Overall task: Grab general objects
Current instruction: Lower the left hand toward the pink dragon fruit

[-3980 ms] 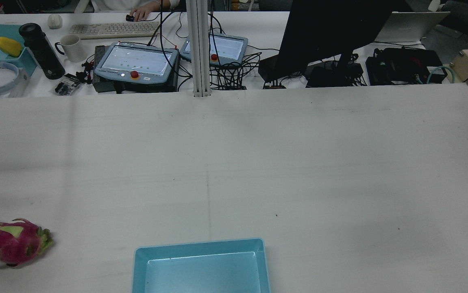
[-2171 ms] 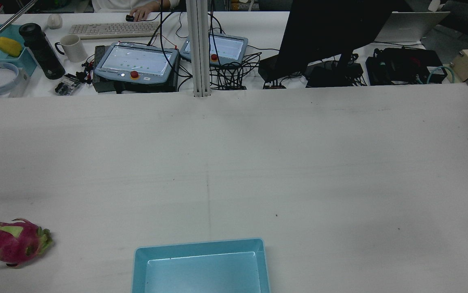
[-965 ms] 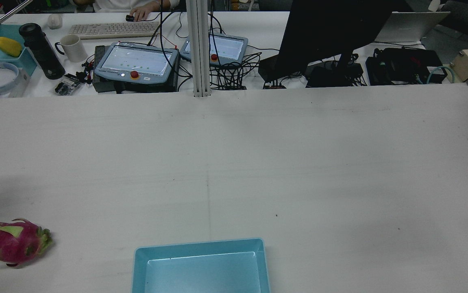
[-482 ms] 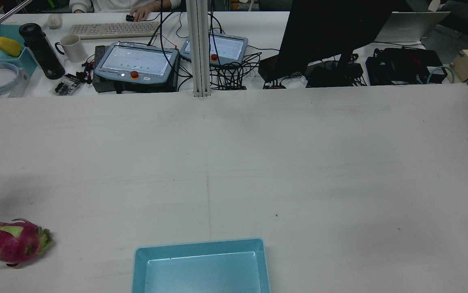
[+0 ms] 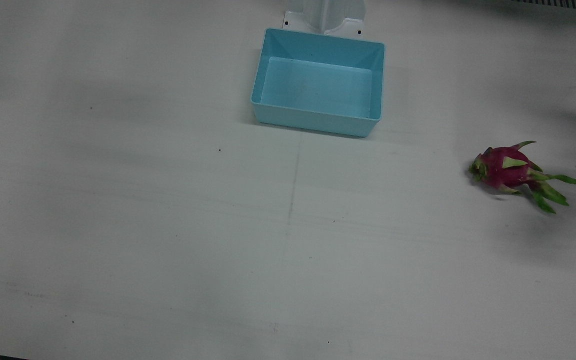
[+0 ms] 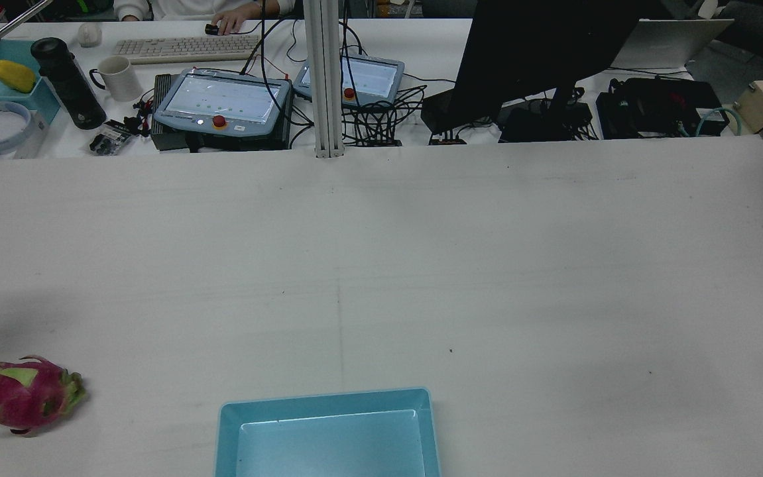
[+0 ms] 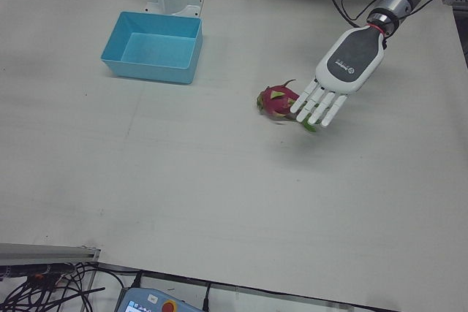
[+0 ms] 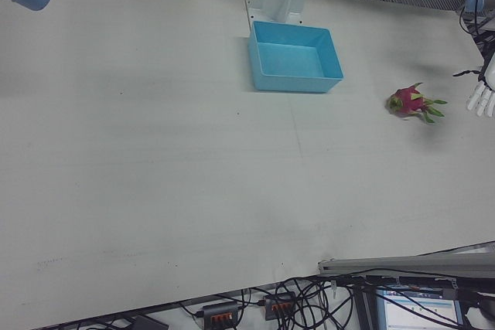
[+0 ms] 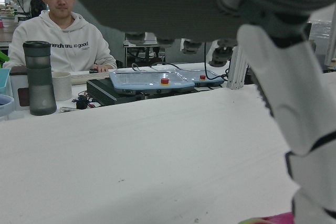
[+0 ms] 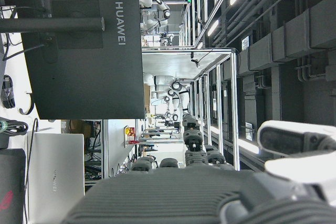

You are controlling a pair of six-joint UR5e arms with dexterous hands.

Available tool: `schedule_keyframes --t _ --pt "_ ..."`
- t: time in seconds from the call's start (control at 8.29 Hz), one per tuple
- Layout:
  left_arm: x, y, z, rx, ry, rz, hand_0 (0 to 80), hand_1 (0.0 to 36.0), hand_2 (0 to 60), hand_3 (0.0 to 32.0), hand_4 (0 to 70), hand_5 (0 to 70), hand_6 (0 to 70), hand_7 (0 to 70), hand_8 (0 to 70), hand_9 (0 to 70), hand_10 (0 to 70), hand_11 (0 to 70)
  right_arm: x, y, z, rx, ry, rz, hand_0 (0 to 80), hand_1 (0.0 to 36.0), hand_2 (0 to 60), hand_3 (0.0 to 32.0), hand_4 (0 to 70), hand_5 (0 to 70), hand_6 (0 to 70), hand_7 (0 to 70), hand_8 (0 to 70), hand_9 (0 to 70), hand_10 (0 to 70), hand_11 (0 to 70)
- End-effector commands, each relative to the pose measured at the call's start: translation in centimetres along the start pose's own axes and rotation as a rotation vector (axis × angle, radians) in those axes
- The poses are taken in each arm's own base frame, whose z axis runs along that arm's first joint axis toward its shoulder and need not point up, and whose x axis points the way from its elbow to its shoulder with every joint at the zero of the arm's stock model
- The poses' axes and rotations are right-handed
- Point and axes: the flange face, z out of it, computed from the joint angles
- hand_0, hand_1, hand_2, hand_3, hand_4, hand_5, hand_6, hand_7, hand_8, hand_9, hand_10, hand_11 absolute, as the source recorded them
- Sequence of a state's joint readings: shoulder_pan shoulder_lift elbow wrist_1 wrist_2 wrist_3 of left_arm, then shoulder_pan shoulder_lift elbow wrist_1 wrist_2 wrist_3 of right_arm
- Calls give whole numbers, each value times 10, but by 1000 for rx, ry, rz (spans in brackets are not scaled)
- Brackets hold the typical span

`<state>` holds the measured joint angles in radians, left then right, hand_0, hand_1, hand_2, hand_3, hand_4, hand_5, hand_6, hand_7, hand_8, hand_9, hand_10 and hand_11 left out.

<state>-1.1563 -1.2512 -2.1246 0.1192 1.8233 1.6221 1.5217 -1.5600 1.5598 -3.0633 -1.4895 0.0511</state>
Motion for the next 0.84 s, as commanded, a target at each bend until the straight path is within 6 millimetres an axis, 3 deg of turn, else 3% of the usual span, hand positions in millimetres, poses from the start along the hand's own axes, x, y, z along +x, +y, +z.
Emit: schedule_keyframes --t 0.0,0.12,0.48,0.6,0.72 --pt "-21 7 -7 -37 -62 -34 535 208 61 56 0 0 0 44 0 0 0 0 0 0 0 0 0 1 0 0 0 0 0 0 0 0 0 0 0 0" --pt "-24 9 -11 -55 -90 -45 539 211 55 68 0 0 0 39 0 0 0 0 0 0 0 0 0 0 0 0 0 0 0 0 0 0 0 0 0 0" --pt "-31 15 -20 -93 -142 -71 549 223 62 64 0 0 0 45 0 0 0 0 0 0 0 0 0 1 0 0 0 0 0 0 0 0 0 0 0 0" --pt "-32 15 -19 -93 -130 -67 538 212 58 70 0 0 0 43 0 0 0 0 0 0 0 0 0 1 0 0 0 0 0 0 0 0 0 0 0 0" --pt "-50 16 -17 -94 -120 -66 531 203 53 64 0 0 0 44 0 0 0 0 0 0 0 0 0 1 0 0 0 0 0 0 0 0 0 0 0 0"
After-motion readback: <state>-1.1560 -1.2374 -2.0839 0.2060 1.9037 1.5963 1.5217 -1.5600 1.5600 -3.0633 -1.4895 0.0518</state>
